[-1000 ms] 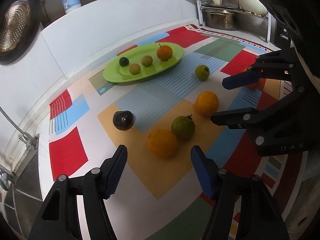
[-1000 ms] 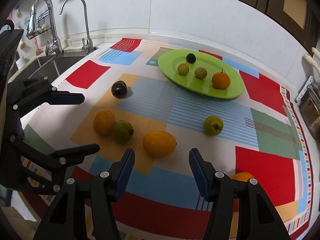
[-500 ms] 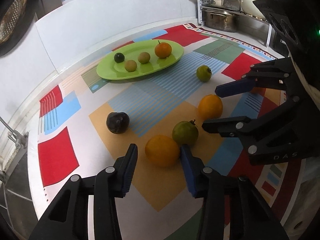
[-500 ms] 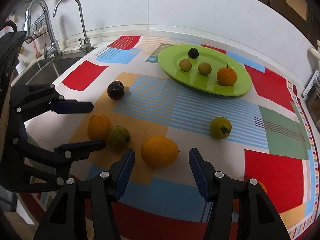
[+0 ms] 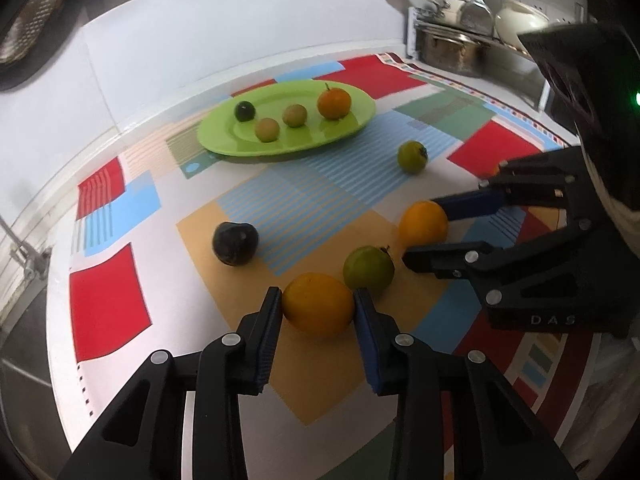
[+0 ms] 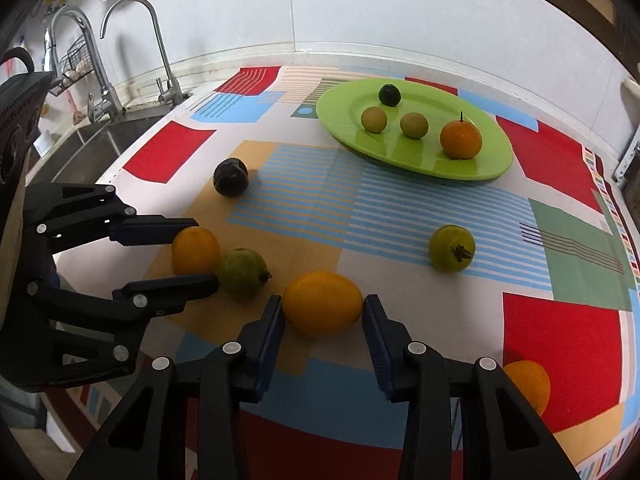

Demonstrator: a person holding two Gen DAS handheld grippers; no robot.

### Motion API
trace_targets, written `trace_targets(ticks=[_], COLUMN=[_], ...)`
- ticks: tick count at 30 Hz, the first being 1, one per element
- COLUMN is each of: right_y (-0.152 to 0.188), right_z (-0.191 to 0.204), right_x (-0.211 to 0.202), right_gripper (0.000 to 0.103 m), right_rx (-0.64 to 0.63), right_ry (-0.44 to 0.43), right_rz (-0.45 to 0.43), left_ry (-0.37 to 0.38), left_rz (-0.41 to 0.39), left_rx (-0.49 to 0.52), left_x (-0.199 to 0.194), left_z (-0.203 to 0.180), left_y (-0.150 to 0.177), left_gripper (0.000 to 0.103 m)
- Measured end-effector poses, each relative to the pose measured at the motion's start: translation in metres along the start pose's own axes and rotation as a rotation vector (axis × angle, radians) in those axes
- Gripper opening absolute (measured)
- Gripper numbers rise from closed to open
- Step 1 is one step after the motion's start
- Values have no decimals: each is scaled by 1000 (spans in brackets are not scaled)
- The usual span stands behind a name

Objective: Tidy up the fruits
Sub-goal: 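Grasp an orange with the left tool while the right tool grasps the large yellow-orange citrus, then carry the orange and the yellow-orange citrus over the green plate with both tools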

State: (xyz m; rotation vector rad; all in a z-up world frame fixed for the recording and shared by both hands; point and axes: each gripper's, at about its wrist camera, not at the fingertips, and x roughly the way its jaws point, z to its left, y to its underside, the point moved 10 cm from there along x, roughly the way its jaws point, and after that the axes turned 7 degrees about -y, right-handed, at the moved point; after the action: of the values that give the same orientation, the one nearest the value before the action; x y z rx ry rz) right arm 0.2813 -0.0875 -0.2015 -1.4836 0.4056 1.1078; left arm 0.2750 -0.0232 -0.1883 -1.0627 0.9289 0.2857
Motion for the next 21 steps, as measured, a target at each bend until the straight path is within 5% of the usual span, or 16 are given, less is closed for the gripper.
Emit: trace_targets(ticks=[21], right_y=[-28], right_z=[11], right_x=[-74], right_gripper=[41], right_rx=[-3], right_ry=[-10], right_rz=[-152], left_ry=[-49], left_rz=[-103], left_rx=[-135], left_x=[-66], left_z=[3], left_y=[-40], left_gripper=[36])
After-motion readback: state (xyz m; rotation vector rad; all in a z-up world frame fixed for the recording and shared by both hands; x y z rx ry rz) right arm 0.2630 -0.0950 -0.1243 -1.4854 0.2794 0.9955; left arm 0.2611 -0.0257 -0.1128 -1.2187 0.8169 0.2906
